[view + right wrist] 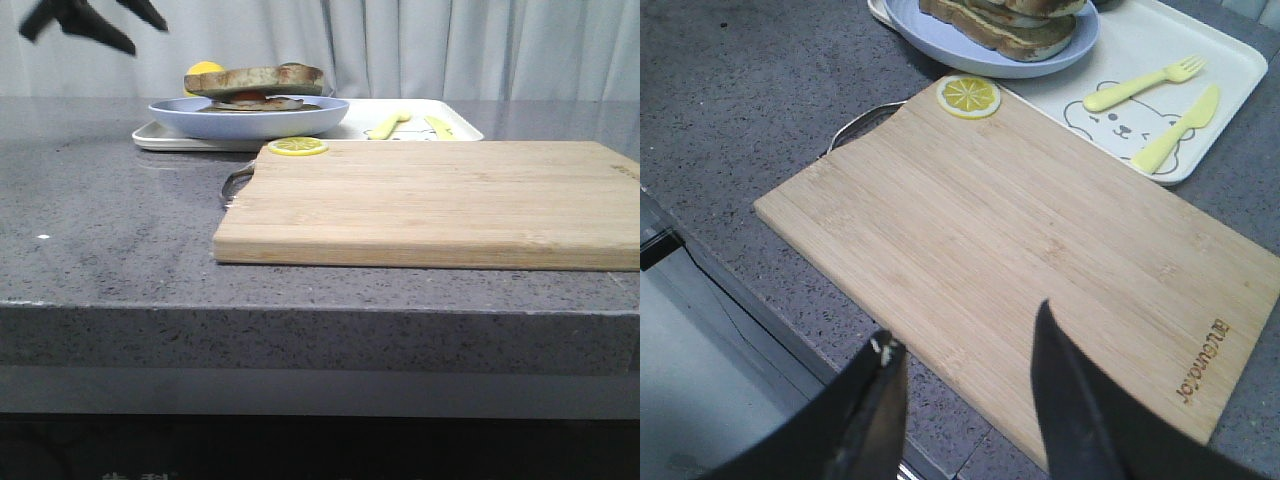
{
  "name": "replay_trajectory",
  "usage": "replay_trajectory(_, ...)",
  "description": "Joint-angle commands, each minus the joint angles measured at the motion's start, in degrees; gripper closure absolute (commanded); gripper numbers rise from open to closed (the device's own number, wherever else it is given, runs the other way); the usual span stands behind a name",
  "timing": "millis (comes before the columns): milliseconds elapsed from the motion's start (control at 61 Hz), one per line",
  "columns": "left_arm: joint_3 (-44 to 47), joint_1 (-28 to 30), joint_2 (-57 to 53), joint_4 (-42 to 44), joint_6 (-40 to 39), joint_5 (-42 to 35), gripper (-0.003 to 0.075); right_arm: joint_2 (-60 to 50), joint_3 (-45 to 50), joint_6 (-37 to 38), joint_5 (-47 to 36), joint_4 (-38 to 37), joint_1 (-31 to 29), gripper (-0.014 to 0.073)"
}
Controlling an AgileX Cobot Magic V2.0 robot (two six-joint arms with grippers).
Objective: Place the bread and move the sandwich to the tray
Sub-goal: 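Release the plate on the tray and raise the left gripper away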
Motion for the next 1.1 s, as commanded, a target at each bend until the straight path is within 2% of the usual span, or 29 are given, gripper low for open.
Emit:
replay_trajectory(0,-2.1,-0.6,-8.5,3.2,-0.1,-0.7,0.0392,-0.2,-1.5,0.0,-3.6,0.8,-0.2,0.0263)
replay_trajectory(180,-0.4,-2.1,-16.5,12.5,-0.1,1.0,0.0392,-0.2,-1.5,0.0,-3.6,0.8,-0.2,0.0263)
replay_trajectory(311,5.6,-2.8,-22.8,17.4,0.1,-0.7,0.0395,-0.2,-1.5,0.0,-3.6,0.8,-0.2,0.0263)
replay_trajectory(573,32.9,-6.0,-40.3,17.8,8.5,-14.4,0.0395,-0.2,-1.5,0.0,-3.6,0.8,-0.2,0.0263)
replay_trajectory(770,54.3,-11.7,-53.5,17.8,15.0,-27.2,0.0395,-0.2,-1.5,0.0,-3.6,0.8,-0.2,0.0263)
replay_trajectory(934,68.1,-18.5,-61.4,20.5,16.7,-31.4,0.0395,-0.2,-1.5,0.0,-3.6,0.8,-0.2,0.0263)
replay_trajectory(1081,76.7,-23.3,-67.6,22.6,16.7,-33.3,0.0395,-0.2,-1.5,0.0,-3.6,0.8,-0.2,0.0263)
